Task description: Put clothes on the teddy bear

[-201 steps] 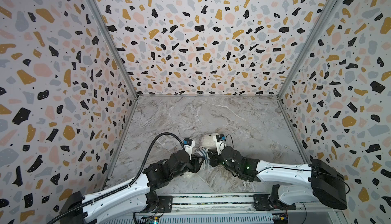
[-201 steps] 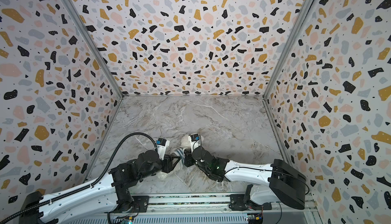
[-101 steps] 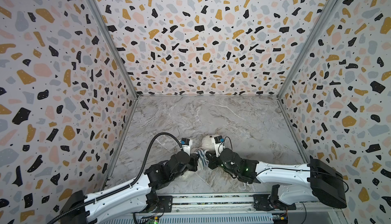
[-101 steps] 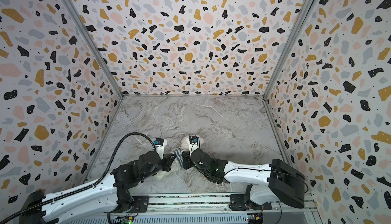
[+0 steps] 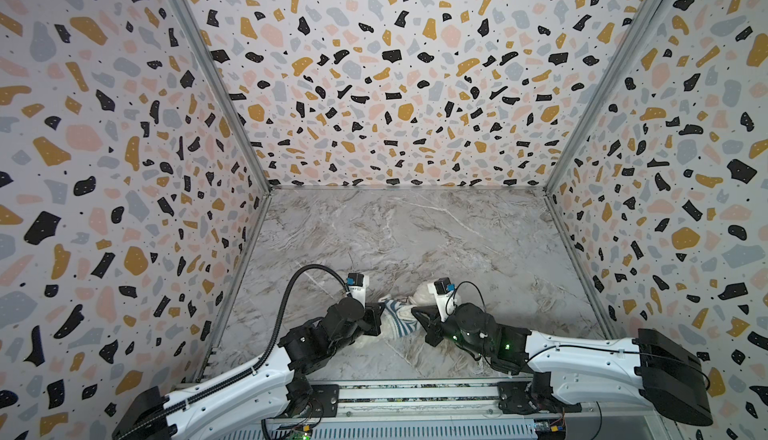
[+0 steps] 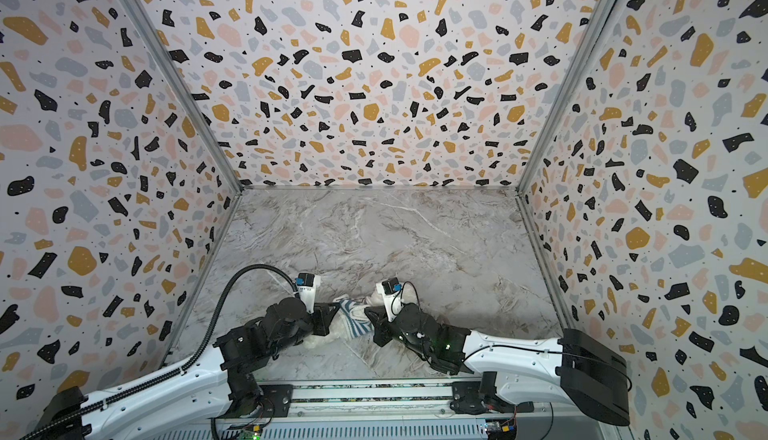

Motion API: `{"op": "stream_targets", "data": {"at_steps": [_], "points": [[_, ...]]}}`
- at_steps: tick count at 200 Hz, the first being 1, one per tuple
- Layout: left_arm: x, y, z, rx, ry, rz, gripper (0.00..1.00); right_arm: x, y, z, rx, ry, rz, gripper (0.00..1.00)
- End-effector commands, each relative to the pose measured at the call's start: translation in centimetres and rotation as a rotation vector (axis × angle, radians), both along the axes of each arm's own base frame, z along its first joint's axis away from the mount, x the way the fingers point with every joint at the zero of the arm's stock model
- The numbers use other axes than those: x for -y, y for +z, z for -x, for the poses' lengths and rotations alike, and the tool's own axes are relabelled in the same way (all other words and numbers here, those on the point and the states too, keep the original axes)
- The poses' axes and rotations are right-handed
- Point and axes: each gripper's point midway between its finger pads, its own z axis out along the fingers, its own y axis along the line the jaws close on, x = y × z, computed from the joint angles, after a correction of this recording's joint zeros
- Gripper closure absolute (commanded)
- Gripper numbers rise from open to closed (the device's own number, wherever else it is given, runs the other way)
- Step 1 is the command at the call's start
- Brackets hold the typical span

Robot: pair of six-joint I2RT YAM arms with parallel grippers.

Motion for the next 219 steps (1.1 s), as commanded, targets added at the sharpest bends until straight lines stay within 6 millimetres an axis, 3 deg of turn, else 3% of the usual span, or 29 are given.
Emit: {"op": "stream_targets", "data": {"at_steps": [1, 48, 78, 105, 136, 189, 219], "points": [[-1.2, -1.2, -0.5, 0.005, 0.039, -0.054, 1.0, 0.2, 1.6, 0.2, 0.061, 0.026, -0.029, 1.0], [-1.5, -2.1, -0.5, -0.004, 0.038, -0.079, 1.0, 1.1, 3.7, 1.9, 0.171, 0.112, -0.117, 1.0], [-1.3, -2.5, -0.3, -0.014, 0.016, -0.08, 1.0, 1.7, 2.8, 1.9, 0.173, 0.108, -0.094, 1.0], [-0.3, -2.2, 0.0, -0.021, -0.029, -0.05, 1.0, 1.5, 2.3, 1.6, 0.149, 0.101, -0.07, 0.84], [1.3, -1.8, 0.4, -0.029, -0.091, 0.005, 1.0, 0.9, 3.3, 1.6, 0.16, 0.114, -0.051, 0.66], [2.3, -1.1, 0.7, -0.024, -0.127, 0.064, 1.0, -1.3, 5.1, 2.8, 0.267, 0.199, 0.052, 0.6], [2.3, -0.9, 0.8, -0.027, -0.127, 0.085, 1.0, -2.8, 4.4, 3.6, 0.293, 0.25, 0.103, 0.59]]}}
